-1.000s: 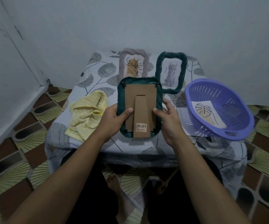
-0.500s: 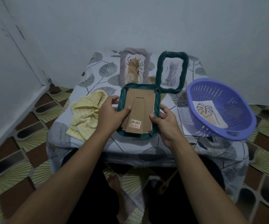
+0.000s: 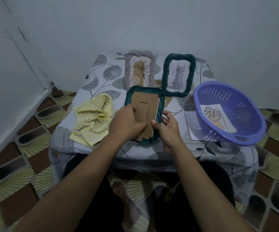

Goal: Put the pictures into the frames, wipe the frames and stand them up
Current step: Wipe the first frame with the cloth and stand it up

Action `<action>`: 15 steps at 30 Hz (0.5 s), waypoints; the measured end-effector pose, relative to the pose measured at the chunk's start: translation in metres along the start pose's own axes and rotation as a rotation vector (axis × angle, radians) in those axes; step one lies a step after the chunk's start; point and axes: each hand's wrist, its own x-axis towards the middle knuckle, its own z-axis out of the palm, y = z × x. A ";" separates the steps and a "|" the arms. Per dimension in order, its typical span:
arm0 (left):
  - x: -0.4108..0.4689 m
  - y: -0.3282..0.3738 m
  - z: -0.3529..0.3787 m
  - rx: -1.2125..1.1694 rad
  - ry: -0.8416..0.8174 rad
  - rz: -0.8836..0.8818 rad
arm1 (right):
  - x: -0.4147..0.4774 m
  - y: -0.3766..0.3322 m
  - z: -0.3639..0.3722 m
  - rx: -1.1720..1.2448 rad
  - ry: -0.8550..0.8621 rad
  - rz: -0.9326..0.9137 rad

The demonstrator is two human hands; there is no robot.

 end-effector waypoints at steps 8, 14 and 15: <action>0.003 0.016 -0.024 0.016 -0.010 -0.024 | 0.002 0.005 -0.002 -0.119 0.008 -0.160; 0.009 0.020 -0.039 -0.027 -0.024 -0.029 | 0.001 0.000 0.000 -0.142 -0.015 -0.234; 0.009 0.020 -0.042 -0.044 -0.014 -0.034 | 0.002 -0.001 0.000 -0.145 -0.024 -0.240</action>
